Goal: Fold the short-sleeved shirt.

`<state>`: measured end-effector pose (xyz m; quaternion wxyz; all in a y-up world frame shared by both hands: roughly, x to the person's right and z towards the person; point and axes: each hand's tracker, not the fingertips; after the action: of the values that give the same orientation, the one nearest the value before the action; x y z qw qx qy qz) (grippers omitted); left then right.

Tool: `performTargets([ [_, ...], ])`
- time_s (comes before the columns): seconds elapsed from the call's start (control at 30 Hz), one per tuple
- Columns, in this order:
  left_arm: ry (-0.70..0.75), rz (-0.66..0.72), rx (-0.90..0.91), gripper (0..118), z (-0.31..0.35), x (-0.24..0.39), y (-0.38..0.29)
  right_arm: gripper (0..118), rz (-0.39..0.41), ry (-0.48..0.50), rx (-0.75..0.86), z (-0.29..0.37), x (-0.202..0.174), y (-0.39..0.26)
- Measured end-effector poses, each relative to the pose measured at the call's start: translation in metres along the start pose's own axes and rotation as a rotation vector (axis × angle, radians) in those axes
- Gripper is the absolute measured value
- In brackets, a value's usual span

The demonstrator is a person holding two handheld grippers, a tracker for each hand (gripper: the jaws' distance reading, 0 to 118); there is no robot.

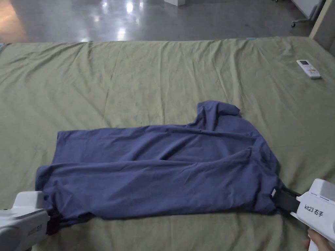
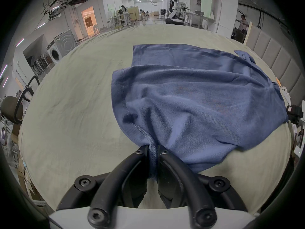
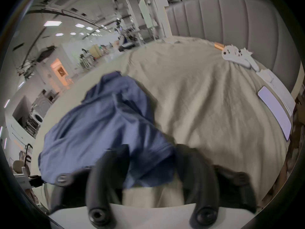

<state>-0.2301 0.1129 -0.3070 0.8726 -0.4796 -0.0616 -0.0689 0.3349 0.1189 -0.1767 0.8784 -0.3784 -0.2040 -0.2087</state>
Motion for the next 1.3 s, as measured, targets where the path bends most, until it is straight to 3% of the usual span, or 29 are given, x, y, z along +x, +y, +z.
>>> performTargets([
  [0.07, -0.001, -0.001, 0.004, 11, 0.001, 0.001, -0.002, 7, 0.013, 0.026, -0.027, -0.001, -0.007, -0.012],
  [0.13, -0.004, 0.002, 0.010, 11, 0.001, -0.001, -0.002, 7, 0.105, 0.028, 0.010, 0.005, -0.015, -0.017],
  [0.2, -0.037, 0.008, -0.004, 11, 0.002, -0.009, 0.003, 7, 0.083, 0.024, 0.000, 0.004, -0.014, -0.010],
  [0.27, -0.107, 0.117, -0.051, 11, 0.006, -0.025, 0.014, 6, 0.042, 0.022, 0.030, 0.013, -0.009, -0.005],
  [0.3, -0.121, 0.158, -0.044, 10, 0.013, -0.030, 0.017, 6, 0.060, -0.003, 0.070, 0.023, -0.010, -0.001],
  [0.4, -0.081, 0.092, 0.142, 10, 0.056, -0.035, 0.010, 6, 0.113, 0.034, 0.143, 0.057, -0.011, 0.009],
  [0.5, -0.197, 0.233, 0.243, 10, 0.098, -0.051, 0.001, 6, 0.170, 0.041, 0.197, 0.097, -0.018, 0.006],
  [0.63, -0.149, 0.197, 0.281, 10, 0.143, -0.056, -0.031, 6, 0.172, 0.037, 0.232, 0.139, -0.007, -0.012],
  [0.8, -0.187, 0.243, 0.186, 10, 0.152, -0.070, -0.091, 6, 0.099, 0.027, 0.160, 0.169, 0.025, -0.053],
  [0.97, -0.180, 0.223, 0.105, 11, 0.115, -0.070, -0.126, 6, 0.117, -0.017, 0.040, 0.156, 0.034, -0.089],
  [1.0, -0.174, 0.212, 0.107, 13, 0.113, -0.069, -0.129, 7, 0.110, -0.015, 0.024, 0.154, 0.034, -0.091],
  [1.03, -0.160, 0.193, 0.120, 23, 0.113, -0.068, -0.135, 10, 0.113, -0.022, -0.001, 0.148, 0.035, -0.093],
  [1.1, -0.091, 0.180, 0.158, 67, 0.118, -0.072, -0.138, 51, 0.125, -0.050, 0.009, 0.151, 0.037, -0.095],
  [1.13, -0.095, 0.187, 0.172, 79, 0.124, -0.076, -0.139, 65, 0.125, -0.039, 0.023, 0.157, 0.040, -0.093],
  [1.3, -0.045, 0.207, 0.416, 82, 0.184, -0.081, -0.129, 65, 0.108, 0.091, 0.170, 0.180, 0.046, -0.066],
])
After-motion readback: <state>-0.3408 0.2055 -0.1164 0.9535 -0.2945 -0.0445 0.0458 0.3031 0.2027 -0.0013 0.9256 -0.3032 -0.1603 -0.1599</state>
